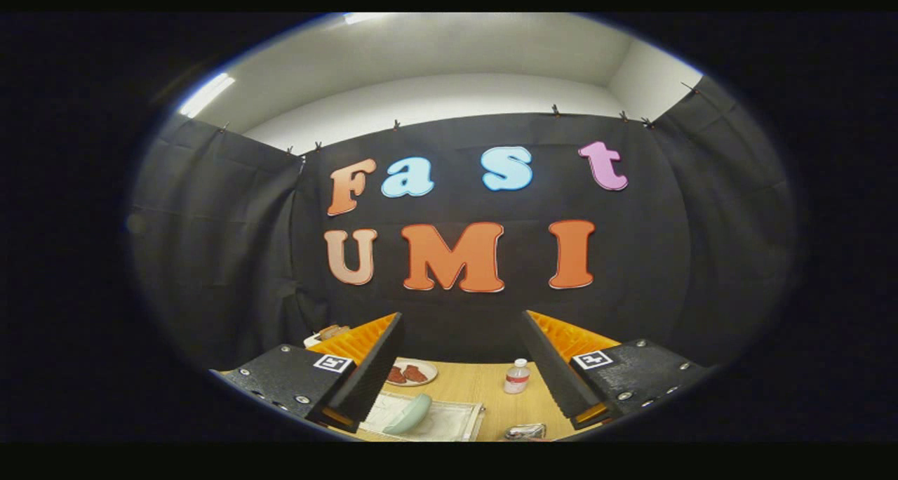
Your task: Take the plate from the dish rack, then take the spoon from the basket and place it into the plate.
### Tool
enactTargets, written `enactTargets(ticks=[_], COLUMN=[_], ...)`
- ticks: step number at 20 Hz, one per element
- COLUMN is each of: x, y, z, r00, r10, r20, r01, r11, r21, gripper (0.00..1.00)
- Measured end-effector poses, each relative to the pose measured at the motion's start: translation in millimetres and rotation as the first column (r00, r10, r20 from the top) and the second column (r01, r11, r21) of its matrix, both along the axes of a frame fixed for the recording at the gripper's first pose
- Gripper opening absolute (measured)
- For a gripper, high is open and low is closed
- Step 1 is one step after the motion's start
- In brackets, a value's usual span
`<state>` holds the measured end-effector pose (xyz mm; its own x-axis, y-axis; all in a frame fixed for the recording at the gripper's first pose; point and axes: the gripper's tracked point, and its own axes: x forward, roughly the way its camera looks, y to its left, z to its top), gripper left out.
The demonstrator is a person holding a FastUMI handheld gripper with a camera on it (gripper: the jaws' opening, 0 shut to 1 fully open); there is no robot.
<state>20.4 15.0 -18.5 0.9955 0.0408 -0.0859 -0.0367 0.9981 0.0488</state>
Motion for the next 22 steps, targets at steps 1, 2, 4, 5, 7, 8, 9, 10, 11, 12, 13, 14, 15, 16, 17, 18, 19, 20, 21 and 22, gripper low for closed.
enactTargets(ticks=[1,2,4,5,7,8,9,10,11,12,13,14,15,16,17,18,19,20,21,22], x=[2,3,8,10,14,15,17,17,18,19,19,19,21,21,23,24,24,24,23,21], y=[-1,1,3,8,12,15,19,22,28,31,37,40,45,49,53,57,60,62,65,67], z=[-7,-12,-22,-28,-45,-54,-64,-72,-81,-90,-101,-109,-116,-124,-132,-140,-149,-160,-171,-182], r00=[1.000,0.999,0.996,0.993,0.983,0.975,0.966,0.956,0.945,0.933,0.917,0.904,0.891,0.878,0.865,0.849,0.830,0.807,0.782,0.754], r10=[0.000,0.007,0.019,0.031,0.051,0.062,0.071,0.080,0.091,0.101,0.115,0.123,0.133,0.141,0.149,0.155,0.158,0.160,0.163,0.164], r20=[-0.026,-0.051,-0.093,-0.115,-0.176,-0.212,-0.248,-0.282,-0.313,-0.347,-0.382,-0.410,-0.433,-0.457,-0.480,-0.505,-0.535,-0.568,-0.601,-0.636], r01=[0.000,-0.005,-0.014,-0.023,-0.035,-0.040,-0.044,-0.050,-0.057,-0.065,-0.076,-0.080,-0.086,-0.090,-0.095,-0.100,-0.104,-0.109,-0.113,-0.115], r11=[1.000,1.000,0.998,0.997,0.995,0.994,0.993,0.992,0.992,0.991,0.990,0.989,0.988,0.987,0.986,0.986,0.986,0.986,0.986,0.986], r21=[0.012,0.026,0.055,0.069,0.095,0.105,0.111,0.114,0.115,0.115,0.117,0.121,0.127,0.131,0.135,0.134,0.129,0.123,0.120,0.118], gripper=[0.98,0.98,0.98,0.98,0.98,0.98,0.98,0.98,0.99,0.99,0.99,0.98,0.98,0.98,0.97,0.97,0.97,0.96,0.96,0.94])
